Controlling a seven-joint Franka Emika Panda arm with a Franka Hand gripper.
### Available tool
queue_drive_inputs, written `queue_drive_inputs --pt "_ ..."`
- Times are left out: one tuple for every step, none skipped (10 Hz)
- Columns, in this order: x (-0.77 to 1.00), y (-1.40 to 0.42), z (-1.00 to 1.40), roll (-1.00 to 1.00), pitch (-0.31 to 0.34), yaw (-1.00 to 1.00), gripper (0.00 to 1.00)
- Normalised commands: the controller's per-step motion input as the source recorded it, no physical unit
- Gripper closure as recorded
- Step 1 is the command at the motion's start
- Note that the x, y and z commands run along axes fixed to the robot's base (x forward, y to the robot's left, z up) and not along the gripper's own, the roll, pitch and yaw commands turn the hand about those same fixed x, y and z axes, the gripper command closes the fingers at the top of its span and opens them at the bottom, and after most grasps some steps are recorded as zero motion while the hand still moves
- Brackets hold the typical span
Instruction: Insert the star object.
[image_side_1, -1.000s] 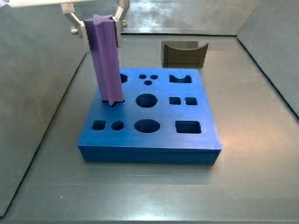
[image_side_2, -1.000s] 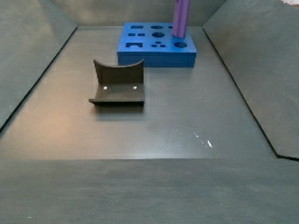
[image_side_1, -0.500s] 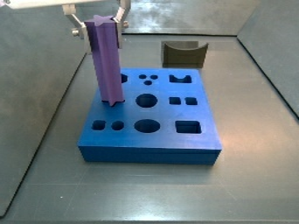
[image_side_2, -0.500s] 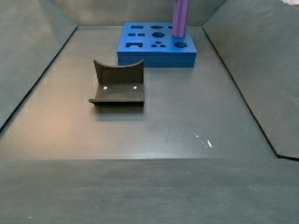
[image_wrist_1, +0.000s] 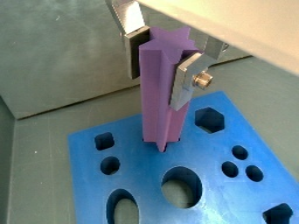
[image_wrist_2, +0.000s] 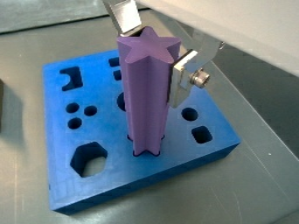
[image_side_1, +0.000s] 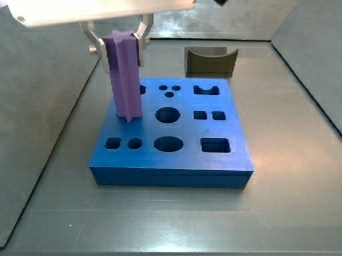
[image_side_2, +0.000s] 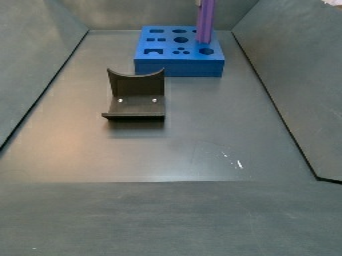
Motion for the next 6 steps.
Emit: queue_drive_inputs --pt "0.01 0.0 -0.39 -0.01 0.0 0.17 1.0" --pt "0.05 0.0 -0.48 0.0 0.007 0.07 1.0" --pt "0.03 0.0 -0.54 -0.01 0.0 0.0 1.0" --pt "0.03 0.0 -0.62 -0.04 0.0 -0.05 1.0" --pt "0.02 0.0 -0.64 -0.04 0.0 -0.06 1.0" --pt "0.05 0.01 -0.19 -0.15 -0.113 0.0 1.0"
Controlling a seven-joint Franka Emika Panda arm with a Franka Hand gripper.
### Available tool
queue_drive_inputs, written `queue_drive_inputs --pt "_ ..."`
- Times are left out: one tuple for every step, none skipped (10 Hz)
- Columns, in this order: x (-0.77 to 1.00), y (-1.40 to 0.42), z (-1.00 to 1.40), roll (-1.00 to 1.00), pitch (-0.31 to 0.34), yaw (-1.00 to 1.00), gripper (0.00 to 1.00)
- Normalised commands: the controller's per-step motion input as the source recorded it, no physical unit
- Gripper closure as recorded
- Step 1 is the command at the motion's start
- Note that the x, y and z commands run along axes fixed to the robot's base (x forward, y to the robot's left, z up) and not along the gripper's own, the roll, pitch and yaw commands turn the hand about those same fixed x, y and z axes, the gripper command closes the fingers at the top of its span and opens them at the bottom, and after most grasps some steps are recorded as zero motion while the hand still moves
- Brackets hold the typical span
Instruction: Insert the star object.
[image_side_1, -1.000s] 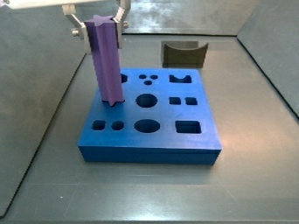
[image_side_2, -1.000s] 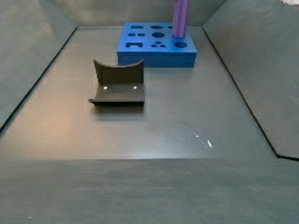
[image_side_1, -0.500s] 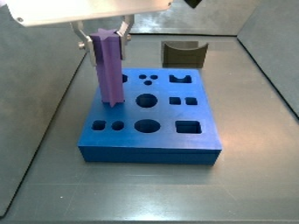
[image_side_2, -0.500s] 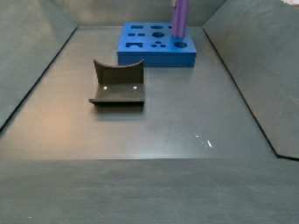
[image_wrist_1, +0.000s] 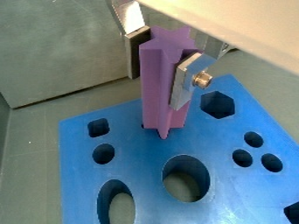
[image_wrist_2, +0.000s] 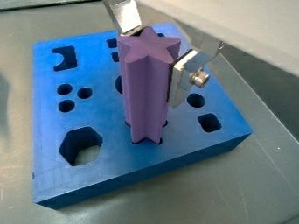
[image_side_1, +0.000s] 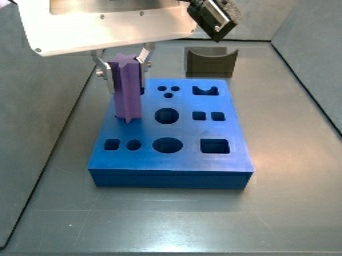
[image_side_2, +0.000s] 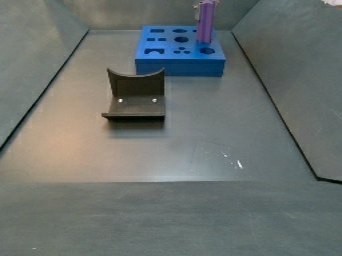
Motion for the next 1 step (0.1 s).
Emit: queue_drive_inputs --pt "0.0 0.0 0.0 0.0 0.0 0.0 1.0"
